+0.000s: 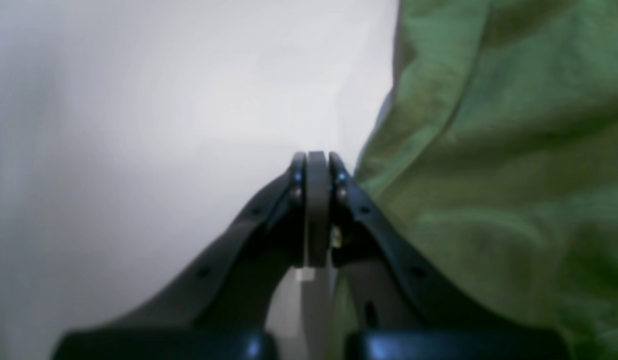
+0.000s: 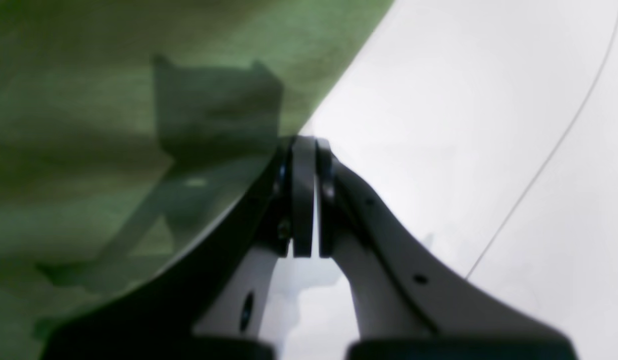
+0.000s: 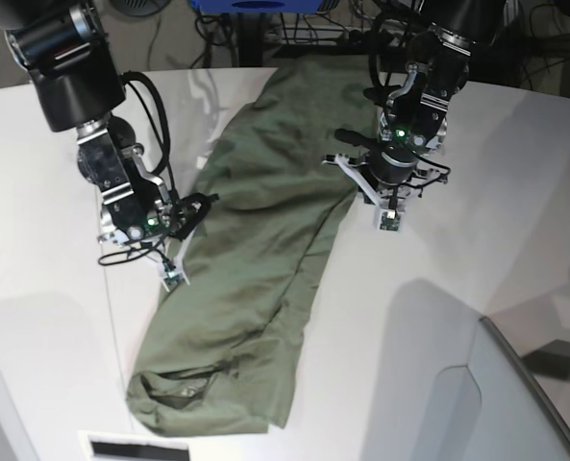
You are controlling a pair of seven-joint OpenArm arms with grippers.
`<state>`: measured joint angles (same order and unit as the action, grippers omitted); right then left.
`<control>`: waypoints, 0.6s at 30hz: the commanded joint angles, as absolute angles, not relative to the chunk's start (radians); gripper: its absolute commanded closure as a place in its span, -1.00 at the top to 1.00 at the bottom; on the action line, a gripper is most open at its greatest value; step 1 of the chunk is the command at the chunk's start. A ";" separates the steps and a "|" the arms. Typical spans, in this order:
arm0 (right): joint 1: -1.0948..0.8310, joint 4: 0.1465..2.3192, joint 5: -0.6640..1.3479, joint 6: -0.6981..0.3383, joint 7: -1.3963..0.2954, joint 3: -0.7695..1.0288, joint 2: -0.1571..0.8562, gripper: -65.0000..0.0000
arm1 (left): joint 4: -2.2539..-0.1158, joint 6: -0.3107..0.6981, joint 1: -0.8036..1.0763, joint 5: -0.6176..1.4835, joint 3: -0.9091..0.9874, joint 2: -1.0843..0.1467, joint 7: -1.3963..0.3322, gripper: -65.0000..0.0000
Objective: Layout the t-shirt on the table in an organized manner, then fold the t-shirt properly
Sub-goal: 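Lay the shirt down lengthwise and open both grippers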
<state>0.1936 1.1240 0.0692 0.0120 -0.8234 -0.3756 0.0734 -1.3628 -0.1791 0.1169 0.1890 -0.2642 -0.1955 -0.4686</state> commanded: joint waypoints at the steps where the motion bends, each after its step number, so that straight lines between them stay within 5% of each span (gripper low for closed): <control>1: 0.209 1.125 0.082 0.008 -0.812 -0.375 0.062 -0.98 | -1.377 -0.174 0.105 0.188 -0.265 -0.180 -0.460 -1.00; 18: 0.328 1.098 0.081 0.007 -0.783 -0.367 0.010 -0.98 | -1.155 -0.174 -0.108 0.199 -0.252 -0.217 -0.458 -1.00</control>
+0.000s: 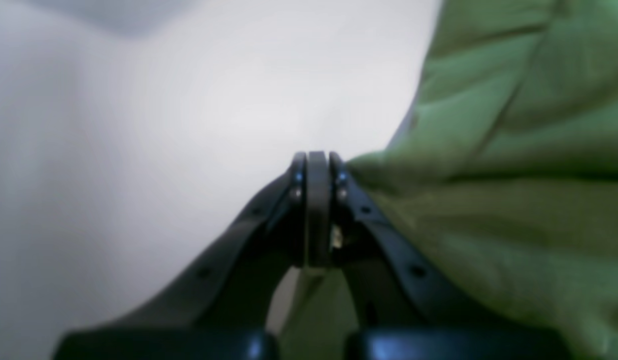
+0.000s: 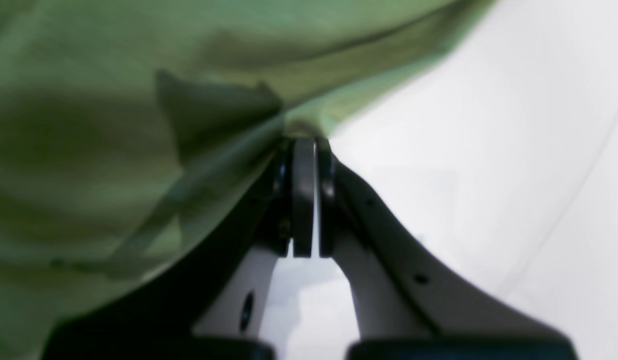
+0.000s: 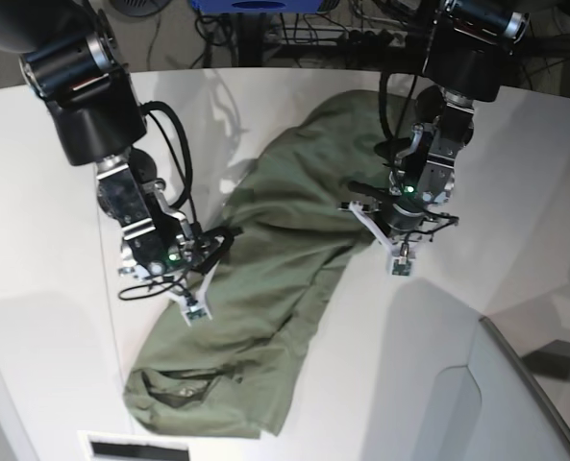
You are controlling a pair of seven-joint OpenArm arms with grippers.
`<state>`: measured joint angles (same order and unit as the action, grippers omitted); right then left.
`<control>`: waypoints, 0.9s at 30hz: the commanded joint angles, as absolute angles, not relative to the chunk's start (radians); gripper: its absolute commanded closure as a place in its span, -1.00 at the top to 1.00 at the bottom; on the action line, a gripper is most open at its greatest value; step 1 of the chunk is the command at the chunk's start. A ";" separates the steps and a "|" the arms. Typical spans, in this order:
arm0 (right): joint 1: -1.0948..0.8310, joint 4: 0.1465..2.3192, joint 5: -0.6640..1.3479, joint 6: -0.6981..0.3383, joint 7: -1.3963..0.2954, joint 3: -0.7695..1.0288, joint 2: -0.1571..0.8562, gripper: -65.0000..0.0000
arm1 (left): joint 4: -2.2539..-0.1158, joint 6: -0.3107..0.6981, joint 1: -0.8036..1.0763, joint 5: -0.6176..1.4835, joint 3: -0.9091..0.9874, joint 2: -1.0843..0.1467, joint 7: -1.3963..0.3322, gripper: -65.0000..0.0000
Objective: Layout the t-shirt on the table in an organized manner, then fold the t-shirt properly
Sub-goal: 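Lay the shirt down lengthwise and open both grippers, then raise both grippers away from the laid-out shirt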
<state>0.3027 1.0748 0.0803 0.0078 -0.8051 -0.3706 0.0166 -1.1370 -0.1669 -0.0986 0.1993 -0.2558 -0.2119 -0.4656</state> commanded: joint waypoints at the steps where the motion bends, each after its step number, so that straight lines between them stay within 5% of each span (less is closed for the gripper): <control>1: 0.303 1.148 0.081 0.007 -0.805 -0.367 0.019 -0.98 | -1.178 -0.174 -0.108 0.199 -0.248 -0.226 -0.458 -1.00; 7: 0.035 1.606 0.084 0.007 -0.866 -0.351 0.061 -0.89 | -1.422 -0.168 0.010 0.200 -0.111 -0.228 -0.536 -1.00; 14: -0.222 1.876 0.085 0.007 -0.875 -0.306 0.051 -0.11 | -1.730 -0.166 0.274 0.200 0.067 -0.231 -0.633 -1.00; 18: -0.265 1.897 0.085 0.007 -0.875 -0.309 0.051 0.26 | -1.794 -0.166 0.407 0.202 0.130 -0.229 -0.633 -0.24; 20: -0.269 1.891 0.085 0.007 -0.875 -0.309 0.051 0.39 | -1.794 -0.160 0.460 0.232 0.140 -0.229 -0.631 -0.03; 27: -0.269 1.890 0.085 0.007 -0.875 -0.308 0.053 0.44 | -1.728 0.048 0.549 0.470 0.272 -0.223 -0.630 0.00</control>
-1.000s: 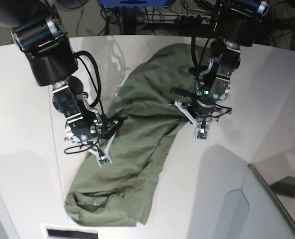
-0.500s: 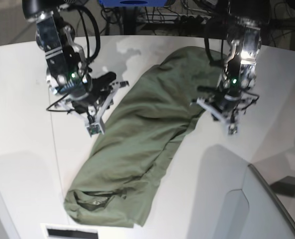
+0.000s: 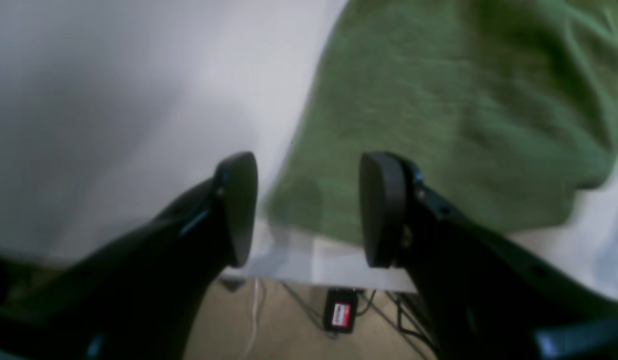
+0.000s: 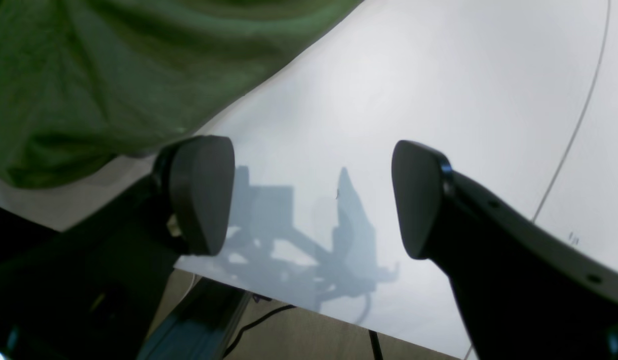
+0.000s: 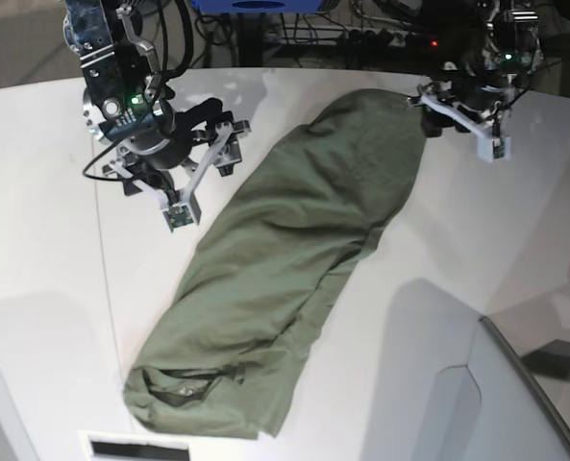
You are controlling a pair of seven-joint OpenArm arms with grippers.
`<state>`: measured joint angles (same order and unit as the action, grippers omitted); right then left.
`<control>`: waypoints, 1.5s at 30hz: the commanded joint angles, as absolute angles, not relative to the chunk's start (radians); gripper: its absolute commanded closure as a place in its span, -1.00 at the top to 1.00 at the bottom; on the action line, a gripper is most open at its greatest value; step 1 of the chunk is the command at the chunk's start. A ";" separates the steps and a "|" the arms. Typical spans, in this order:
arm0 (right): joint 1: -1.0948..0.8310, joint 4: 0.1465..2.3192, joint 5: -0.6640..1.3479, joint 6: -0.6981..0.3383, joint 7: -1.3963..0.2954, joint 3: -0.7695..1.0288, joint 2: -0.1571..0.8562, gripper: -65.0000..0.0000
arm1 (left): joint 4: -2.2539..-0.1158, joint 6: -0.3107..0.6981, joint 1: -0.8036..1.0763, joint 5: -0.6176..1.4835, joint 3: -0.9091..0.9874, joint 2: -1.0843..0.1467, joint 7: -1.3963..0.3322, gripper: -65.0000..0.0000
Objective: Layout the t-shirt on the table in an organized manner, then fold the t-shirt properly
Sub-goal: 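Raise both grippers away from the laid-out shirt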
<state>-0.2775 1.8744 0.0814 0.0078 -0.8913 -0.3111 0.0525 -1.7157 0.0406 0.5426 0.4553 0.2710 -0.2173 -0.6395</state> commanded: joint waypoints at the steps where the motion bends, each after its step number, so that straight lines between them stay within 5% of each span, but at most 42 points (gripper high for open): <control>1: -0.269 1.890 0.085 0.007 -0.875 -0.308 0.053 0.44 | -1.705 0.064 0.549 0.470 0.283 -0.222 -0.630 0.00; 31: -0.297 1.890 0.087 0.005 -0.875 -0.312 0.054 0.44 | -1.380 0.116 0.481 0.467 0.137 -0.171 -0.443 -0.06; 33: -0.298 1.890 0.087 0.005 -0.875 -0.312 0.054 0.44 | -1.377 0.116 0.478 0.467 0.137 -0.168 -0.443 -0.33; 35: -0.300 1.890 0.087 0.005 -0.875 -0.312 0.054 0.44 | -1.380 0.116 0.478 0.467 0.139 -0.168 -0.443 -0.90; 36: -0.300 1.890 0.087 0.005 -0.875 -0.312 0.054 0.44 | -1.380 0.116 0.476 0.467 0.140 -0.168 -0.443 -1.00; 45: -0.298 1.888 0.087 0.005 -0.875 -0.312 0.053 0.44 | -1.659 0.116 0.403 0.467 0.139 -0.209 -0.564 -1.00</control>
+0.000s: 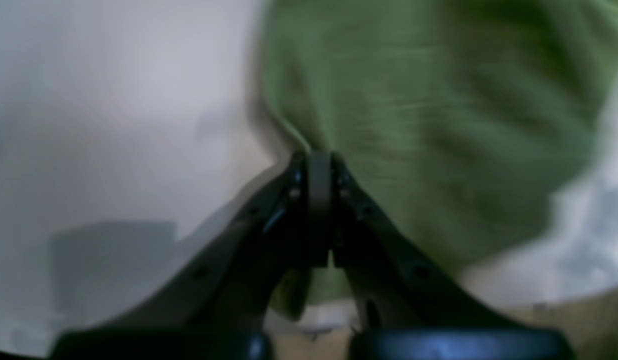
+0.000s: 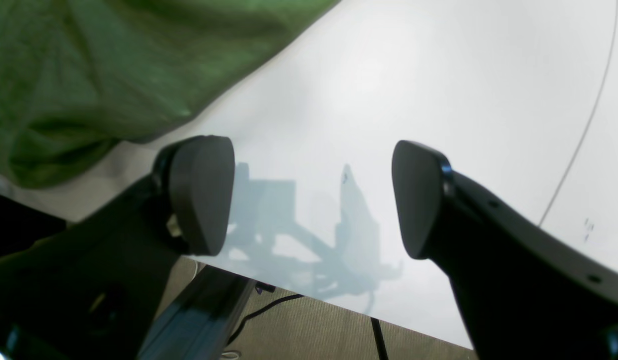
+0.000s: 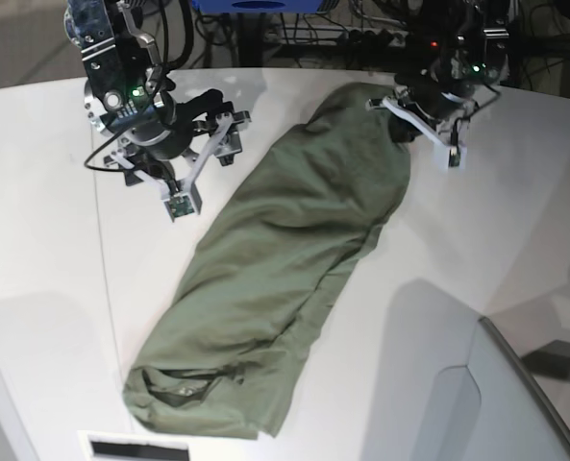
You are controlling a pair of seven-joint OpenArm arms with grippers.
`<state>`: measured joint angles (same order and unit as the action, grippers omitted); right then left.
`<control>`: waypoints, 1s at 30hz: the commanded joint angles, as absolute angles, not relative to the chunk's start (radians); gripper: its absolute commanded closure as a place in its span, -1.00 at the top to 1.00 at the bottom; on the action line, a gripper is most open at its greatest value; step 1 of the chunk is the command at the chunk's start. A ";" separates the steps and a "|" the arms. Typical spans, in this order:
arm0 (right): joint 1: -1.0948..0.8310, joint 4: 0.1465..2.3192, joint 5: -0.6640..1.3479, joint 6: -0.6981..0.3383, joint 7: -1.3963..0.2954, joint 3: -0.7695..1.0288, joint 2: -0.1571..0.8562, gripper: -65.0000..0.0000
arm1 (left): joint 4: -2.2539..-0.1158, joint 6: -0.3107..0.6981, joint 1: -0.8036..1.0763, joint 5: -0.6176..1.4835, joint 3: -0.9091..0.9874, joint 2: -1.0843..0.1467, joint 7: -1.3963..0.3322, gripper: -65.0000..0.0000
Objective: Layout the t-shirt on the table in an organized manner, then fold the t-shirt properly
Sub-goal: 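Raise both grippers away from the laid-out shirt, then grasp the green shirt's end with the left gripper and pull it toward the right gripper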
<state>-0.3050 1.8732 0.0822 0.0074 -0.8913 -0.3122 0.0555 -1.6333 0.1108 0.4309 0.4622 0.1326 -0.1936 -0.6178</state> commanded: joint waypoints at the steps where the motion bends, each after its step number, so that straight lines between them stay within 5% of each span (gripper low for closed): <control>1: -0.298 1.888 0.087 0.005 -0.875 -0.312 0.053 0.44 | -1.715 0.116 0.377 0.467 0.139 -0.217 -0.622 -1.00; 8: -0.298 1.888 0.087 0.005 -0.881 -0.312 0.053 0.44 | -1.922 0.116 0.189 0.470 0.117 -0.225 -0.885 -1.00; 15: -0.298 1.891 0.084 0.008 -0.875 -0.288 0.059 0.44 | -1.928 0.116 0.041 0.467 -0.082 -0.200 -0.900 -1.00; 24: -0.315 1.923 0.085 0.005 -0.874 0.045 0.061 0.44 | -1.874 0.065 -0.163 0.466 -0.384 -0.016 -0.889 -1.00; 30: -0.321 1.954 0.087 0.004 -0.874 0.311 0.053 0.44 | -1.643 0.065 -0.265 0.407 -0.739 0.056 -0.719 -1.00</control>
